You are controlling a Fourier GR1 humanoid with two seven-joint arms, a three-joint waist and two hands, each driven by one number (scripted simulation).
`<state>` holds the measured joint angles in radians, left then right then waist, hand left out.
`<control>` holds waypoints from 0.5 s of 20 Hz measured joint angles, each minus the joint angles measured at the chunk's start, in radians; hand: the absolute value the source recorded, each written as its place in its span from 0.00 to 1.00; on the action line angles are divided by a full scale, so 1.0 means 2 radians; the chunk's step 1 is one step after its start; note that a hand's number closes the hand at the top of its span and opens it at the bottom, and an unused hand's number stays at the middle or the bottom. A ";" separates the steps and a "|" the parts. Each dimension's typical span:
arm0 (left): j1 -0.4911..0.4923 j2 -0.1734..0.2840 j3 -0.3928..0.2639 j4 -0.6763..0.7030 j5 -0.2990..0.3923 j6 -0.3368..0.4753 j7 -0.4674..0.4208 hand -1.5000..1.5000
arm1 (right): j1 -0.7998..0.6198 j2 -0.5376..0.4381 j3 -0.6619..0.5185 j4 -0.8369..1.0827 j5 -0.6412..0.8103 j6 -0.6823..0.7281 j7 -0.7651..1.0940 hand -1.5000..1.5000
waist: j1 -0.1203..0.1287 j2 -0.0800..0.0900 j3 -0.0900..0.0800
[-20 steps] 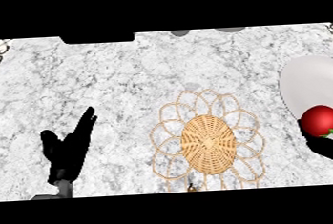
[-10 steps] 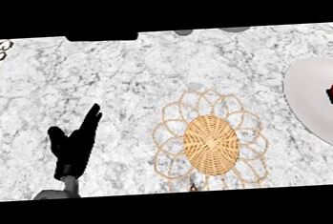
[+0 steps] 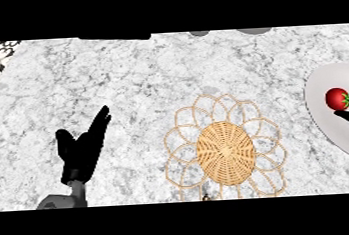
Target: Pick the tomato from the placemat and place it in the plate
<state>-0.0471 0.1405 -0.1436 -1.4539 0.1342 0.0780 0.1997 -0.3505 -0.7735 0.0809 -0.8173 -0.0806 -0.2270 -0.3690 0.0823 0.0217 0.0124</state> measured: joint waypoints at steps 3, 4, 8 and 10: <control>0.002 -0.002 -0.001 -0.001 -0.004 0.002 -0.003 0.50 | -0.037 0.015 -0.013 0.056 -0.012 0.037 -0.047 0.00 | -0.001 -0.001 0.000; 0.005 0.001 0.001 -0.004 -0.001 0.000 -0.001 0.50 | -0.043 0.019 -0.022 0.070 -0.020 0.049 -0.067 0.00 | -0.003 -0.001 0.000; 0.010 0.001 0.004 -0.007 -0.001 0.002 0.003 0.50 | -0.073 0.029 -0.066 0.127 -0.060 0.097 -0.122 0.00 | -0.010 -0.003 0.000; 0.010 0.000 0.005 -0.006 -0.003 0.003 0.004 0.50 | -0.087 0.024 -0.085 0.160 -0.074 0.121 -0.139 0.00 | -0.013 -0.003 0.000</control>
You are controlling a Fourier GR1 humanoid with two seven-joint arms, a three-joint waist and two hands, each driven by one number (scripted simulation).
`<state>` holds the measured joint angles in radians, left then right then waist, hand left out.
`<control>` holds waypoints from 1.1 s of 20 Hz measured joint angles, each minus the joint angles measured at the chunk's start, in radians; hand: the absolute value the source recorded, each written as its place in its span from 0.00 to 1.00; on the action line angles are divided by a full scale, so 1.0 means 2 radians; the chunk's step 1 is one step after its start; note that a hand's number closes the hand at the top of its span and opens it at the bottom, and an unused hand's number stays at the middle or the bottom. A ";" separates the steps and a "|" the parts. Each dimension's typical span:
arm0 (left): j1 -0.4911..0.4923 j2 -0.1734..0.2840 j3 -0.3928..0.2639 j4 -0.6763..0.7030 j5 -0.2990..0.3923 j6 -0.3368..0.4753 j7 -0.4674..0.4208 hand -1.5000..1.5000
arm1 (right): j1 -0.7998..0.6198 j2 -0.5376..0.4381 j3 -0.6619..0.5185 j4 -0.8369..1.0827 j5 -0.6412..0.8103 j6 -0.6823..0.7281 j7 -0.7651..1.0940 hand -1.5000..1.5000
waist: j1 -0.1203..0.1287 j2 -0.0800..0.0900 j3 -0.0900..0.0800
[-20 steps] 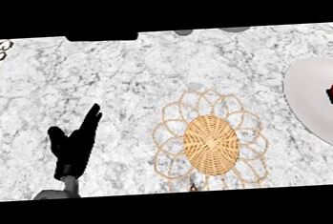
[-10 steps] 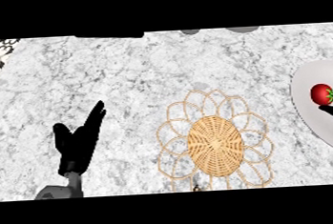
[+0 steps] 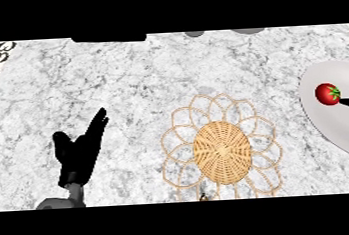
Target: Pick the tomato from the placemat and place it in the plate
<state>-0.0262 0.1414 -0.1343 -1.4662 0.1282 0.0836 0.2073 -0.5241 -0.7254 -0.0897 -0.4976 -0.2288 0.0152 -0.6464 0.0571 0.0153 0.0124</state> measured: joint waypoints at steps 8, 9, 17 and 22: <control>0.004 0.001 0.008 0.003 0.003 -0.007 -0.009 0.50 | -0.017 -0.054 -0.042 0.100 -0.029 0.151 -0.031 0.00 | -0.007 -0.002 0.000; 0.004 0.000 0.007 0.005 0.002 -0.007 -0.012 0.50 | -0.016 -0.061 -0.043 0.108 -0.029 0.171 -0.036 0.00 | -0.008 -0.002 0.000; 0.006 -0.002 0.012 0.003 0.003 -0.004 -0.003 0.50 | 0.035 -0.108 -0.031 0.116 -0.009 0.239 -0.050 0.00 | -0.016 -0.003 0.000; 0.016 0.000 0.015 -0.004 0.002 -0.005 -0.007 0.50 | 0.082 -0.121 -0.017 0.104 0.012 0.229 -0.083 0.00 | -0.020 -0.005 0.000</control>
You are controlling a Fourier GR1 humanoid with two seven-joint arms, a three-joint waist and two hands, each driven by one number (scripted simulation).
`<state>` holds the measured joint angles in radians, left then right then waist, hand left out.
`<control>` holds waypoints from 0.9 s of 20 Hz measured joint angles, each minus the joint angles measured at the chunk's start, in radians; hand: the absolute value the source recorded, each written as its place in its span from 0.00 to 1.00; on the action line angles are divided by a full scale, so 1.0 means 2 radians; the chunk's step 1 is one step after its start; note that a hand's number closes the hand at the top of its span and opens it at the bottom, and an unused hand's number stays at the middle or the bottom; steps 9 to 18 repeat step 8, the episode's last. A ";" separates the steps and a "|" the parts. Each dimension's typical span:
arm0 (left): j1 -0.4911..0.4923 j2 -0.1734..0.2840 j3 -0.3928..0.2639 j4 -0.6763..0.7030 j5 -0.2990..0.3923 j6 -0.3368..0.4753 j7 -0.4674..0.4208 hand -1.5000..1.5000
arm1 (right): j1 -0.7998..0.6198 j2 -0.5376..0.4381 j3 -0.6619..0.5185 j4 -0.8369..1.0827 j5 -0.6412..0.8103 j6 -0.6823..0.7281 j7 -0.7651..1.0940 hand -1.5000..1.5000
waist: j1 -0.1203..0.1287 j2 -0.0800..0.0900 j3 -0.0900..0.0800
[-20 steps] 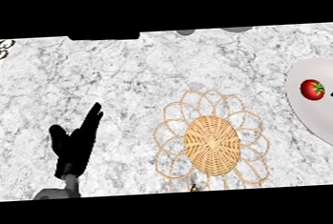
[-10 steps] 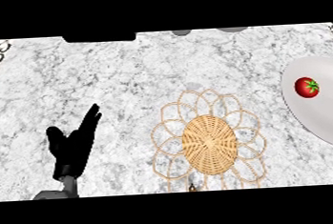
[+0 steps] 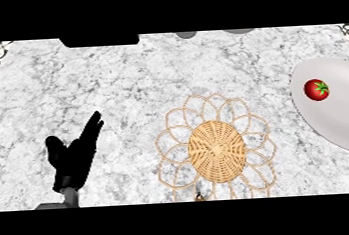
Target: Pick the tomato from the placemat and place it in the plate
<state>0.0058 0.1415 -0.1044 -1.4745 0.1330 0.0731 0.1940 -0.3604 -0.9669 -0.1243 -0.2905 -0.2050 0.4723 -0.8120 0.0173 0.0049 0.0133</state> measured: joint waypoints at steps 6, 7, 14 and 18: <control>0.005 -0.001 0.004 0.001 -0.001 -0.001 -0.007 0.50 | 0.034 -0.013 0.008 -0.009 0.014 -0.011 -0.024 0.00 | -0.002 -0.001 0.000; 0.008 0.001 0.005 0.000 0.001 -0.005 -0.011 0.50 | 0.041 -0.012 0.010 -0.010 0.016 -0.014 -0.029 0.00 | -0.003 -0.002 0.000; 0.009 0.001 0.005 -0.002 0.000 -0.003 -0.010 0.50 | 0.049 -0.011 0.010 -0.011 0.017 -0.017 -0.034 0.00 | -0.004 -0.002 0.000; 0.009 0.001 0.005 -0.002 0.000 -0.003 -0.010 0.50 | 0.049 -0.011 0.010 -0.011 0.017 -0.017 -0.034 0.00 | -0.004 -0.002 0.000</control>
